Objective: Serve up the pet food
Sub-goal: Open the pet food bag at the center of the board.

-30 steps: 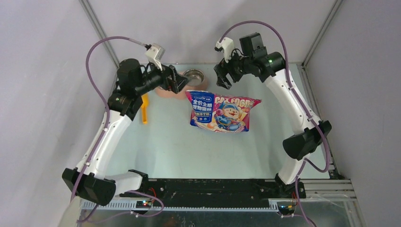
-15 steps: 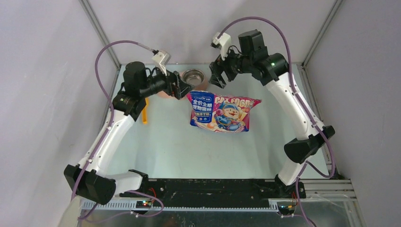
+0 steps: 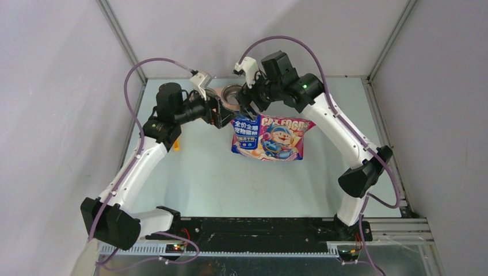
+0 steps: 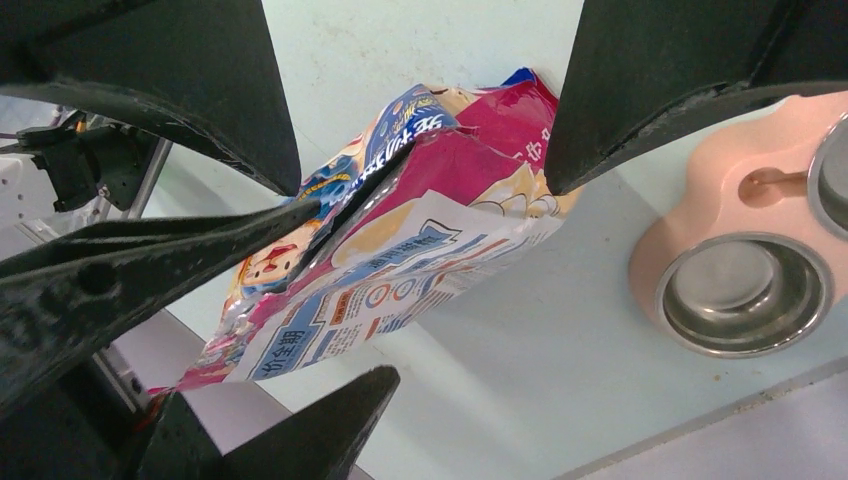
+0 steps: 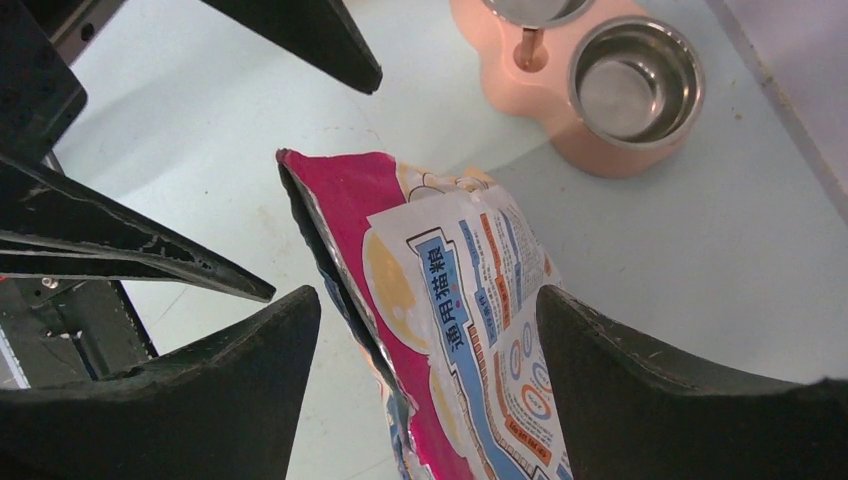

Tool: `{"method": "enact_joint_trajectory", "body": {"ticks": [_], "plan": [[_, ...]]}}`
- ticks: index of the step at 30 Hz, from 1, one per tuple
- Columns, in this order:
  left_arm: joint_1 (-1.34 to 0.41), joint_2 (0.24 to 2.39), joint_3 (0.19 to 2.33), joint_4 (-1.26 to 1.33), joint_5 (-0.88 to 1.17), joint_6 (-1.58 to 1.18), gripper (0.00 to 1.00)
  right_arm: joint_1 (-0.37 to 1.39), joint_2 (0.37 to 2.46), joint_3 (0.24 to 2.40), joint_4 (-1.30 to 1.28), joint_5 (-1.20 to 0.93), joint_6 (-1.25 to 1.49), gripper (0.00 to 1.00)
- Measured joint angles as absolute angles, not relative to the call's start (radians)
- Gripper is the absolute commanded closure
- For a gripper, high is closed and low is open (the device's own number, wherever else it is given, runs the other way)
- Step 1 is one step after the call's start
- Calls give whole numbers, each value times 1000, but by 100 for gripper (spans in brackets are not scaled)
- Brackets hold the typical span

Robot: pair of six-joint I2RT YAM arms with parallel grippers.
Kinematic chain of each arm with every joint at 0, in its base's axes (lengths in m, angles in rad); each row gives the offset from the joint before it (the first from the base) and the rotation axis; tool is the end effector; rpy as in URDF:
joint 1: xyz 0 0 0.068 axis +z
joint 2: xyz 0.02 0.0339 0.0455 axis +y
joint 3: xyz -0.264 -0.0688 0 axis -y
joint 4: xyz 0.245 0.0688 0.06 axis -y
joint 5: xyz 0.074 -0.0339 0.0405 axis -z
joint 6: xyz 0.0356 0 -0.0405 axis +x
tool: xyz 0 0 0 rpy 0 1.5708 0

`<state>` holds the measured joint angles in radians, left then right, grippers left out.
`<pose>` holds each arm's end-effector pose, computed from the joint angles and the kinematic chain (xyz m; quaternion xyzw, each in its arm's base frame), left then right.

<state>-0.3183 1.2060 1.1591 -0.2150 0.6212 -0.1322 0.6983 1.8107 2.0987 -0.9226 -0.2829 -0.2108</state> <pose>0.2526 -0.1051 0.3819 0.2554 0.7349 -0.3658 0.5108 0.2906 0.2569 0.4329 -0.4451 0.7659 0.2299 0.4031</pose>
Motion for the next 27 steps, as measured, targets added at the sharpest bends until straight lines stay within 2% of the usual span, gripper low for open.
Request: {"method": "enact_joint_trajectory", "body": {"ticks": [18,27], "plan": [[-319,1191,1124,-138,610,-152,0,658,1626,1911,-791,-275,-168,18],[-319,1190,1100,-121,578,-158,0,651,1647,1887,-760,-246,-164,18]]}}
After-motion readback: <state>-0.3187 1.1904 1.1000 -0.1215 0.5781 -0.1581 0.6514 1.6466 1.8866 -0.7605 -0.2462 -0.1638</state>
